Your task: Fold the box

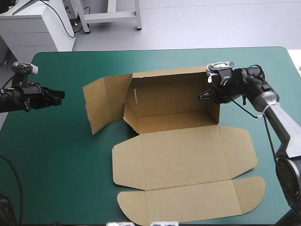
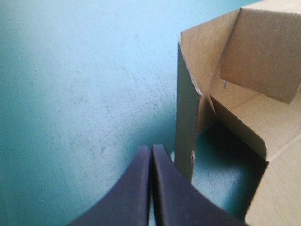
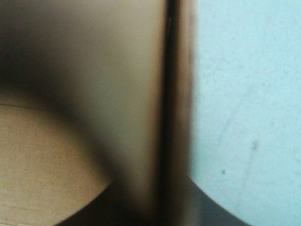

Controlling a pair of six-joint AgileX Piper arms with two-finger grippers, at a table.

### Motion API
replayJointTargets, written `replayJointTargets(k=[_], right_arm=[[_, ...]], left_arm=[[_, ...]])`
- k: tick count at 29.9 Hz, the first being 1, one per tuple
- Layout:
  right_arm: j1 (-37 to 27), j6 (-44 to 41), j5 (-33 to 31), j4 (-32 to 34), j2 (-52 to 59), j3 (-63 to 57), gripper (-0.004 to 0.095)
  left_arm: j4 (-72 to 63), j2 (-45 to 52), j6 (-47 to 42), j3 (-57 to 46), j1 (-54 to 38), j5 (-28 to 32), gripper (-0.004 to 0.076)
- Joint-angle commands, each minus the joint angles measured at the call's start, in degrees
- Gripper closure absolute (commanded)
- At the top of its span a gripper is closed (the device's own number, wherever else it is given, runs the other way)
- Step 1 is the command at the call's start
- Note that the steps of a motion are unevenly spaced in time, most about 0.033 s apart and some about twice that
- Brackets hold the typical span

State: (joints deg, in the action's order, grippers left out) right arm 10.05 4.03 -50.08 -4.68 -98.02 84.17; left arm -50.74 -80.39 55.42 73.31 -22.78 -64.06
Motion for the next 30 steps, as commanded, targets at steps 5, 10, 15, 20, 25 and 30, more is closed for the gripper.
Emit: replayJointTargets(k=[5, 10, 15, 20, 25, 30], right_arm=[[-0.5, -2.4, -9.8, -0.7, 2.3, 12.3, 0.0924], [-0.5, -4.4, -18.9, -0.7, 0.9, 19.0, 0.0924], [-0.5, -7.4, -21.6, -1.0, 0.2, 24.3, 0.0921], [-0.5, -8.1, -21.7, -0.4, 0.2, 24.5, 0.0920], [-0.5, -7.9, -21.8, 1.2, 0.2, 24.4, 0.0920], [-0.5, -7.5, -21.8, -1.6, 0.3, 23.6, 0.0920]], left_arm=[[-5.0, 2.0, 1.8, 1.1, -0.7, 1.6, 0.0732], [-5.0, 2.0, 1.8, 1.1, -0.7, 2.4, 0.0732], [-5.1, 2.0, 1.8, 1.1, -0.7, 2.1, 0.0732], [-5.1, 2.0, 1.3, 1.1, -0.7, 2.1, 0.0732], [-5.1, 2.0, 1.3, 1.1, -0.7, 1.4, 0.0732], [-5.1, 2.0, 1.3, 1.1, -0.7, -0.2, 0.0732]])
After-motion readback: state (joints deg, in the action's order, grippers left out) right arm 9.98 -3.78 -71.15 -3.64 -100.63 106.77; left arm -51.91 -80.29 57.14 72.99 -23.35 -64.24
